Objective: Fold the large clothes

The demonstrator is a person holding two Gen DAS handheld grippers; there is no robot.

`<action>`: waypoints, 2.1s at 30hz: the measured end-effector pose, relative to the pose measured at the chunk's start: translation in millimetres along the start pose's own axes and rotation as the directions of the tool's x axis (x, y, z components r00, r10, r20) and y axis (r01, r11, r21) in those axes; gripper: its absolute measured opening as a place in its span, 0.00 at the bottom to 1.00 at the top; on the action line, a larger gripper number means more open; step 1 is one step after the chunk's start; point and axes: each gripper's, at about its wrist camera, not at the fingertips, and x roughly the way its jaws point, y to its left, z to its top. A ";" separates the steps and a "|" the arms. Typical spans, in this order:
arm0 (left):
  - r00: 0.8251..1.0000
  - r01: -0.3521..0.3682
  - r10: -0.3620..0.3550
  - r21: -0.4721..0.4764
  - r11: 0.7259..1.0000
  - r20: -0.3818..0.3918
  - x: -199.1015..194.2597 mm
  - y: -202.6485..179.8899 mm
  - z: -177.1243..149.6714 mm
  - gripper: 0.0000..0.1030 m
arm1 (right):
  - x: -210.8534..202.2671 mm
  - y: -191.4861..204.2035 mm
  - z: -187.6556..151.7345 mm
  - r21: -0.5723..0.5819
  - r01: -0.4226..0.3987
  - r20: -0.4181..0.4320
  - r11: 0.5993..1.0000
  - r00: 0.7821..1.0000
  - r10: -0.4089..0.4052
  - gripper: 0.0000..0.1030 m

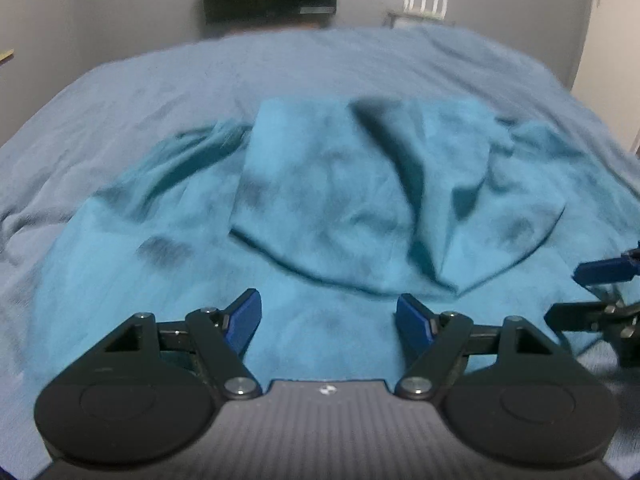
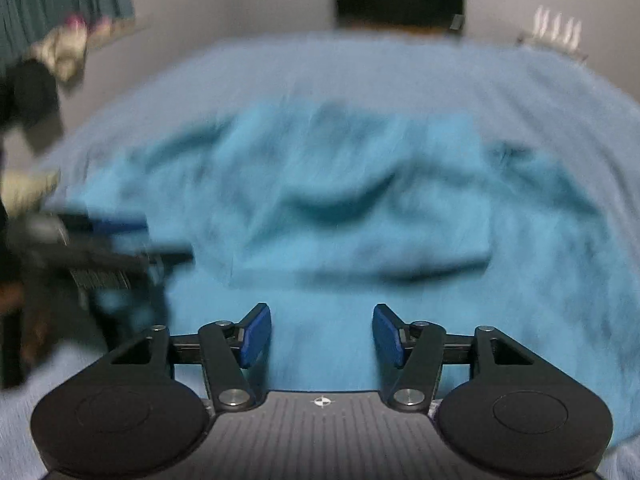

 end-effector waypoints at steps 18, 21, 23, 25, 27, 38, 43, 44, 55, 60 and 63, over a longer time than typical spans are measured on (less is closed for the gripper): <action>0.989 -0.003 0.050 -0.319 0.948 0.139 -51.5 131.7 14.3 0.73 | -66.5 -141.7 -1.1 0.498 -0.039 0.280 0.866 0.953 -0.118 0.68; 0.992 -0.030 0.068 -0.332 0.943 0.105 -28.0 149.9 21.2 0.73 | -77.6 -167.5 2.7 0.518 0.087 0.303 0.851 0.912 -0.278 0.69; 0.995 -0.002 0.039 -0.377 0.926 0.091 -9.8 164.1 21.6 0.73 | -73.8 -183.9 4.6 0.520 0.140 0.296 0.842 0.896 -0.332 0.69; 0.995 -0.018 0.056 -0.390 0.921 0.087 3.1 172.0 21.8 0.73 | -65.6 -194.3 5.9 0.513 0.176 0.282 0.840 0.890 -0.359 0.69; 0.993 -0.047 0.085 -0.372 0.927 0.087 12.8 177.5 23.7 0.73 | -52.2 -202.4 9.2 0.495 0.201 0.263 0.845 0.892 -0.367 0.68; 0.997 0.011 0.014 -0.335 0.942 0.073 75.3 195.1 41.3 0.73 | 34.5 -216.0 39.8 0.359 0.205 0.195 0.911 0.938 -0.288 0.68; 0.995 0.069 -0.038 -0.366 0.928 0.092 96.2 199.9 45.1 0.73 | 57.5 -225.9 43.5 0.379 0.144 0.201 0.914 0.951 -0.233 0.68; 0.994 0.082 -0.050 -0.376 0.923 0.094 99.5 202.7 44.6 0.73 | 60.9 -227.3 44.4 0.382 0.139 0.203 0.914 0.952 -0.230 0.70; 0.981 0.185 -0.154 -0.316 0.931 0.118 127.3 212.7 56.1 0.73 | 83.5 -252.4 44.1 0.446 0.024 0.243 0.895 0.959 -0.146 0.71; 0.978 0.209 -0.186 -0.354 0.912 0.098 140.9 220.0 56.7 0.70 | 92.8 -261.0 42.7 0.444 -0.013 0.239 0.896 0.965 -0.105 0.76; 0.975 0.221 -0.198 -0.337 0.915 0.102 140.5 216.8 58.0 0.55 | 91.2 -258.1 41.9 0.427 -0.025 0.246 0.904 0.965 -0.090 0.64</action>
